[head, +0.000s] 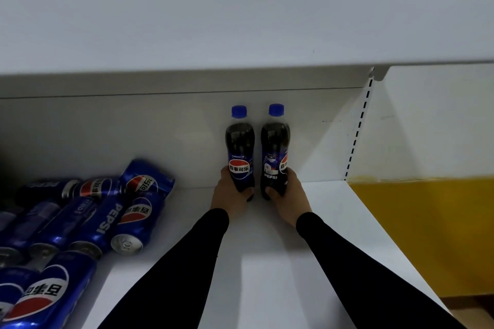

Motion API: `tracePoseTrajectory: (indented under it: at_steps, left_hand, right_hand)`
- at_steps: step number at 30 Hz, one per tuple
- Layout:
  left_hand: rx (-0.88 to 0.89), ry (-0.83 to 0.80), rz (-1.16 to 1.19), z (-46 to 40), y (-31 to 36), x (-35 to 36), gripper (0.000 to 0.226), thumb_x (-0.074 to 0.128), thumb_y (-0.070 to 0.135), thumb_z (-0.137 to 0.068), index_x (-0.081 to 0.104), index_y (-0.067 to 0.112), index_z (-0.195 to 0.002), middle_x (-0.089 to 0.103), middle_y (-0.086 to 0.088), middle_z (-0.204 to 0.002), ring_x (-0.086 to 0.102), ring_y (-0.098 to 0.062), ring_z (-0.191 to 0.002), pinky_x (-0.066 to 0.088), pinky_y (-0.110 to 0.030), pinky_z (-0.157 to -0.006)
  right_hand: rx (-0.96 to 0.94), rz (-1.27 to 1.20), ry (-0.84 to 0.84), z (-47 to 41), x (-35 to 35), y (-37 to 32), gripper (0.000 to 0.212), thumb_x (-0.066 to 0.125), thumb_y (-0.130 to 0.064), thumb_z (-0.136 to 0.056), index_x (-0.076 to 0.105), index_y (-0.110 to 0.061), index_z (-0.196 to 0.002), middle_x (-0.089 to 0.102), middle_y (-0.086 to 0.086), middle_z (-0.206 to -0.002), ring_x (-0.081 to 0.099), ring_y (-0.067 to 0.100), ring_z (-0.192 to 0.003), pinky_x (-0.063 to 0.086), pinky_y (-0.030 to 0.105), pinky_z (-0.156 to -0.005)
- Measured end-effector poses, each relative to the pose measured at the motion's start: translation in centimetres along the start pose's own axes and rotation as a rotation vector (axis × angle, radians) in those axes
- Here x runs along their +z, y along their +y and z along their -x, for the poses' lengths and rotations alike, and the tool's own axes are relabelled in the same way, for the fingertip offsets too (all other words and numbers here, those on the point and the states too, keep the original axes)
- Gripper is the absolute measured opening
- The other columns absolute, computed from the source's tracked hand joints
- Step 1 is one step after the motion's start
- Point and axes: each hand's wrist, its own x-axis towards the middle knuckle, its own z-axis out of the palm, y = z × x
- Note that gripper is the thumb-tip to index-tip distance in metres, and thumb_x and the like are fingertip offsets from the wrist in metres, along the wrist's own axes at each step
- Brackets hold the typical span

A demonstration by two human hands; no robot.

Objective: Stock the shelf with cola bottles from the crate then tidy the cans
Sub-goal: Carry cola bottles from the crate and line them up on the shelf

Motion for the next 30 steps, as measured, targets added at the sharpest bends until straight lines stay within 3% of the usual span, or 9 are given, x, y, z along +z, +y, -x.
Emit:
tracePoseTrajectory:
  at_steps: [12,17,20,22,24,27,30]
  left_hand:
    - [-0.045,-0.03,-0.008,-0.1,0.2,-0.1,0.082,0.072,0.014,-0.085,0.021,0.013,-0.149,0.047,-0.009,-0.145,0.047,-0.028,-0.131,0.038,-0.027,-0.099]
    - [-0.099,-0.052,-0.012,0.8,0.9,-1.2,0.099,0.077,0.021,-0.081,0.011,0.011,-0.154,0.045,-0.011,-0.148,0.047,-0.027,-0.132,0.039,-0.027,-0.097]
    - [-0.059,0.079,0.005,2.1,3.0,-2.3,0.08,0.069,0.018,-0.085,0.025,0.012,-0.152,0.047,-0.015,-0.144,0.05,-0.029,-0.127,0.043,-0.03,-0.099]
    - [0.083,0.247,0.034,3.3,5.0,-2.8,0.053,0.064,0.016,-0.088,0.045,0.013,-0.137,0.057,-0.012,-0.128,0.056,-0.026,-0.115,0.047,-0.037,-0.099]
    - [0.262,0.323,0.062,4.2,7.1,-2.9,0.03,0.059,0.011,-0.088,0.057,0.009,-0.118,0.064,-0.01,-0.111,0.06,-0.023,-0.101,0.048,-0.034,-0.092]
    - [0.371,0.159,0.105,5.6,10.4,-1.4,0.023,0.057,0.008,-0.088,0.063,0.007,-0.11,0.065,-0.006,-0.103,0.06,-0.02,-0.092,0.046,-0.026,-0.086]
    - [0.375,-0.079,0.223,7.6,13.4,2.2,0.029,0.058,0.013,-0.091,0.06,0.012,-0.119,0.061,-0.003,-0.113,0.058,-0.017,-0.098,0.042,-0.017,-0.08]
  right_hand:
    - [0.06,0.016,-0.006,-0.7,0.4,0.6,0.058,0.071,-0.011,-0.083,0.043,-0.012,-0.134,0.057,0.008,-0.133,0.056,0.026,-0.12,0.041,0.025,-0.092]
    - [0.149,0.042,-0.024,0.4,-1.4,0.6,0.083,0.071,-0.032,-0.086,0.024,-0.013,-0.152,0.039,0.007,-0.152,0.04,0.025,-0.138,0.036,0.033,-0.107]
    - [0.163,0.029,0.039,1.7,-3.2,-0.1,0.076,0.066,-0.041,-0.089,0.03,-0.013,-0.15,0.042,0.008,-0.15,0.044,0.024,-0.134,0.039,0.035,-0.108]
    - [0.161,0.006,0.095,2.8,-4.8,-1.1,0.07,0.064,-0.043,-0.089,0.037,-0.014,-0.147,0.048,0.007,-0.144,0.05,0.023,-0.127,0.043,0.035,-0.104]
    - [0.147,-0.055,0.16,4.1,-6.7,-2.1,0.062,0.063,-0.043,-0.09,0.042,-0.017,-0.142,0.053,0.003,-0.139,0.056,0.019,-0.118,0.046,0.033,-0.097]
    - [0.118,-0.144,0.256,6.9,-10.2,-3.6,0.052,0.06,-0.04,-0.093,0.047,-0.018,-0.138,0.055,0.0,-0.133,0.055,0.012,-0.106,0.042,0.026,-0.087]
    - [0.101,-0.196,0.368,10.7,-14.6,-3.7,0.048,0.059,-0.042,-0.093,0.048,-0.021,-0.135,0.056,-0.005,-0.125,0.057,0.012,-0.107,0.044,0.027,-0.085]
